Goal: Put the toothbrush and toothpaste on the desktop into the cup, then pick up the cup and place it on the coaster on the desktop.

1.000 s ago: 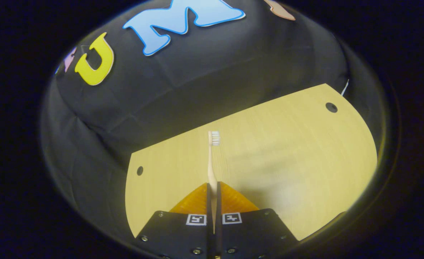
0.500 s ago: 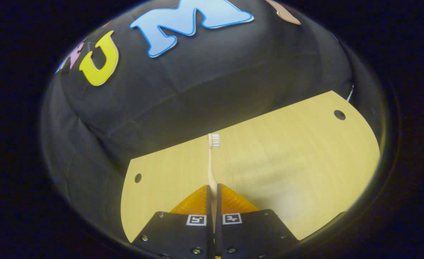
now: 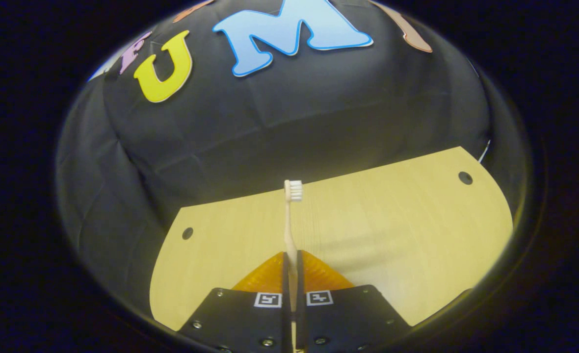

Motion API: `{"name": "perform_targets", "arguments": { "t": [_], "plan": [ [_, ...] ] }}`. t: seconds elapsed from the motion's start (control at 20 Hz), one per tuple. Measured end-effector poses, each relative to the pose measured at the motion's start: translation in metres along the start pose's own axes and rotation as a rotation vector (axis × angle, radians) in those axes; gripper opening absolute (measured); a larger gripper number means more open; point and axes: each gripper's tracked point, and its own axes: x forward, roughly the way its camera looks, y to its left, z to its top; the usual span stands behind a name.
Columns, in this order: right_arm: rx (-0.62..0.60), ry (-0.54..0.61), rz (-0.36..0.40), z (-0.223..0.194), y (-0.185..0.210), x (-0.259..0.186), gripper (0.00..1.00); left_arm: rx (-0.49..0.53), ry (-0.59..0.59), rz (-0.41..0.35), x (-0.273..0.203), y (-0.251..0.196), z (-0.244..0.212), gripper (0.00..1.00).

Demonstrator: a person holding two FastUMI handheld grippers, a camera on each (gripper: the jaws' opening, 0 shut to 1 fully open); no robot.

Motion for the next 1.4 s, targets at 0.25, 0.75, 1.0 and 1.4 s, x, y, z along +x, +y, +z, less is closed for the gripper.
{"name": "perform_targets", "arguments": {
  "t": [0.25,0.75,1.0,1.4],
  "plan": [
    [0.009,0.029,0.011,-0.004,-0.005,-0.005,0.23,-0.012,-0.044,-0.019,0.0,-0.007,0.016,0.18],
    [0.099,0.074,0.002,0.003,-0.02,-0.024,0.29,-0.03,-0.186,-0.13,0.023,-0.016,0.098,0.16],
    [0.108,0.081,-0.029,-0.011,-0.051,-0.064,0.33,-0.014,-0.252,-0.206,0.057,-0.041,0.161,0.18],
    [0.137,0.166,-0.05,-0.073,-0.083,-0.119,0.35,0.056,-0.406,-0.422,0.043,-0.13,0.226,0.18]
  ]
}}
